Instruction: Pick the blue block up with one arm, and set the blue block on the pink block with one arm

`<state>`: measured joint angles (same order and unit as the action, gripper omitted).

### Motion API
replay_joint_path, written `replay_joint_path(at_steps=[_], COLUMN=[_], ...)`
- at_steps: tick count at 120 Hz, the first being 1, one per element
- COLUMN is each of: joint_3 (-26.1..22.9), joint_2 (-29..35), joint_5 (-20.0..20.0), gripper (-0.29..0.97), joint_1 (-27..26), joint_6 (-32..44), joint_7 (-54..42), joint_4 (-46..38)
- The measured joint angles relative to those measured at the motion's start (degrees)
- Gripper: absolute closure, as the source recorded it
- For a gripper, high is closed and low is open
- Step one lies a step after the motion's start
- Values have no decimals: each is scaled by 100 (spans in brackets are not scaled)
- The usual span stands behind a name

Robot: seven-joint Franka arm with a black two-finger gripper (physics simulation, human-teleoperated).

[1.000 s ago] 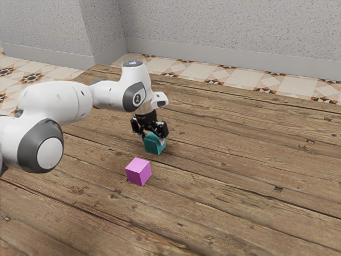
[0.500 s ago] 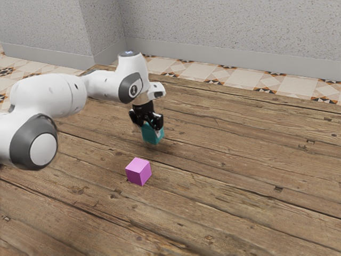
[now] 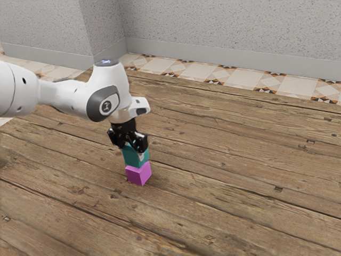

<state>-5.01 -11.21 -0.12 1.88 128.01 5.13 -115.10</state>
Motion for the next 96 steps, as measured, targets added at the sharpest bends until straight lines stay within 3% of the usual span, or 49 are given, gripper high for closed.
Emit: replay_joint_path(at_steps=[28, 54, 68, 80, 96], joint_3=[-10, 7, 101, 463, 907], joint_2=[-41, 20, 569, 1009, 1278], joint_5=[136, 162, -54, -455, -689], gripper=[16, 6, 3, 2, 1], joint_1=[5, 0, -19, -99, -128], joint_6=[215, 215, -360, -1147, -2192], joint_7=[183, 257, 263, 184, 93], joint_4=[-15, 89, 333, 702, 1323])
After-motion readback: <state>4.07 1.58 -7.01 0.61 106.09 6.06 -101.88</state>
